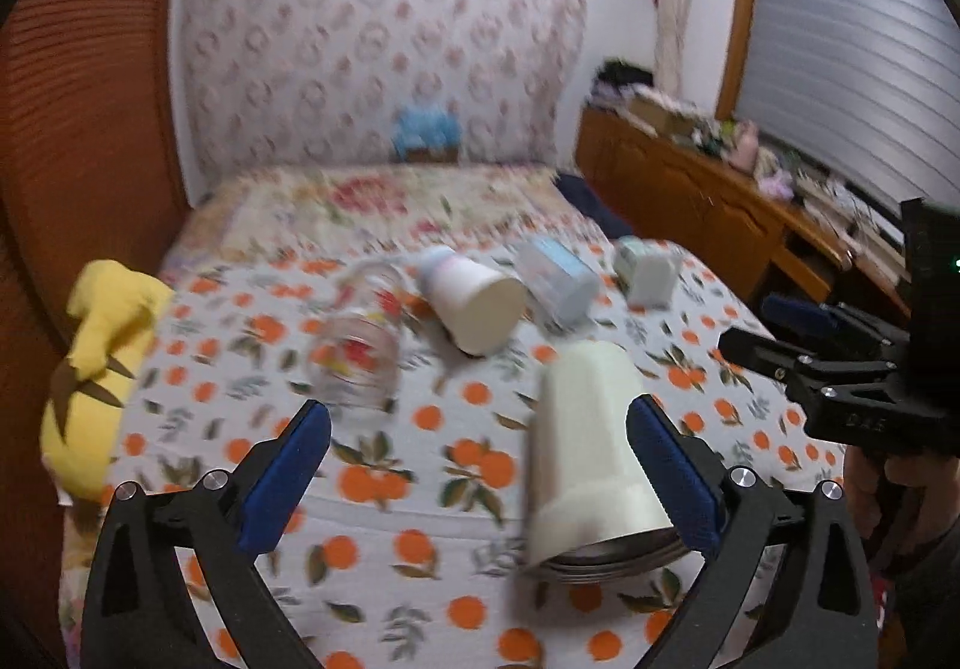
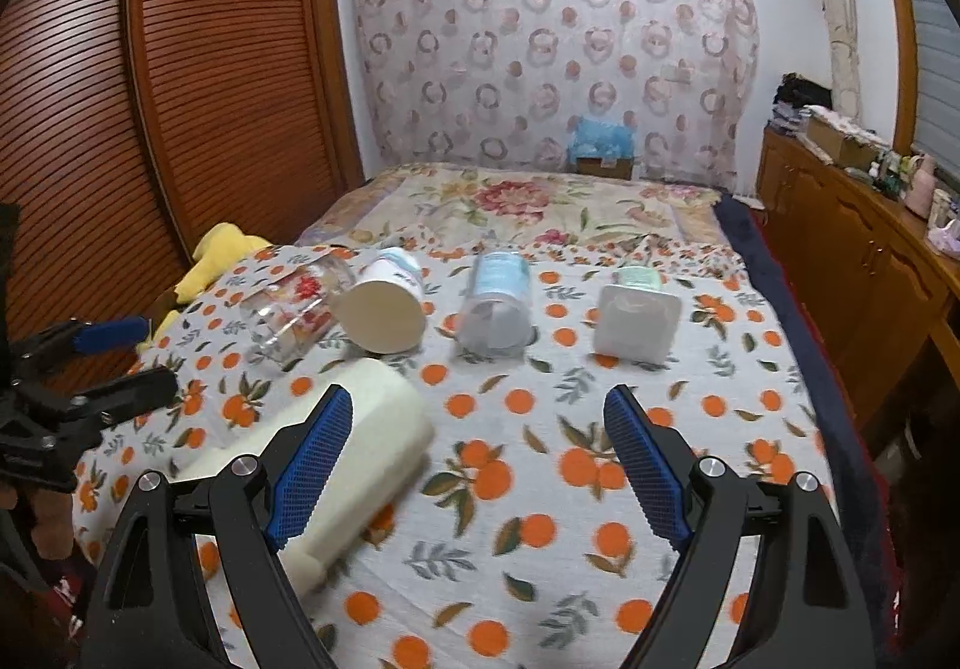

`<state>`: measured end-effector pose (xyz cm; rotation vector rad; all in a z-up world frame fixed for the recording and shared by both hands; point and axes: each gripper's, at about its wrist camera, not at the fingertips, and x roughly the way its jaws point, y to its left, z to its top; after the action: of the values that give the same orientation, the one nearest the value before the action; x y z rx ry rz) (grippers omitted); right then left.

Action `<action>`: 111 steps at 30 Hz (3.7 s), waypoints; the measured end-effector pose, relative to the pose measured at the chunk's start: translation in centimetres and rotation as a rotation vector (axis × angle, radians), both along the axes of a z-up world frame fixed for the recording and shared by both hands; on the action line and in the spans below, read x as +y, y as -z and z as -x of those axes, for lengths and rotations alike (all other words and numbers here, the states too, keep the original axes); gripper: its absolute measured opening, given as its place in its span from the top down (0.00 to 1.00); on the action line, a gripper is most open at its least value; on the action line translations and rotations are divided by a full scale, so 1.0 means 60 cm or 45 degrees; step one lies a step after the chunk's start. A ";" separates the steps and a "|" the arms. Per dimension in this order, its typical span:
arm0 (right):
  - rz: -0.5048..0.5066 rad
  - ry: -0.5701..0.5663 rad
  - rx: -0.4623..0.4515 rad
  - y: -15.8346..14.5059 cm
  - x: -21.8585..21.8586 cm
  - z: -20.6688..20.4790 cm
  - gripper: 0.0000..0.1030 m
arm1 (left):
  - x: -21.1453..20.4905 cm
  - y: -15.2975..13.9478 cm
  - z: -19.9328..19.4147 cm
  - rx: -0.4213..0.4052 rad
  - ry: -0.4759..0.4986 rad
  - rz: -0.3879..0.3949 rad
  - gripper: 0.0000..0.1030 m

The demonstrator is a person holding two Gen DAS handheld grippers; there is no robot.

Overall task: Flip cup upside down
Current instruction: 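Carry the cream cup with the left gripper toward the right tool, then grasp the cream cup with the right gripper while the left gripper releases it, then rotate the cream cup upright with the right gripper and lower it onto the bed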

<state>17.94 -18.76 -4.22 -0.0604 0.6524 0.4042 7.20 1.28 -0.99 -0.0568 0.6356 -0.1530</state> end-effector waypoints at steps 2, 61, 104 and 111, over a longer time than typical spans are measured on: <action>-0.001 -0.013 0.013 -0.002 0.016 -0.002 0.15 | 0.013 -0.003 0.011 -0.034 -0.028 -0.011 0.07; -0.045 -0.072 0.563 0.051 0.123 -0.086 0.23 | 0.037 0.032 0.095 -0.153 -0.060 -0.097 0.07; 0.221 -0.239 -0.090 0.016 0.161 -0.004 0.24 | 0.069 0.024 0.069 -0.126 -0.148 -0.130 0.07; 0.135 -0.229 -0.090 0.014 0.148 0.003 0.23 | 0.063 0.021 0.074 -0.119 -0.167 -0.139 0.07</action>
<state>17.77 -9.86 -5.07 -0.2343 0.6004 0.5387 2.74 5.04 -2.28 0.0138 0.5445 0.0055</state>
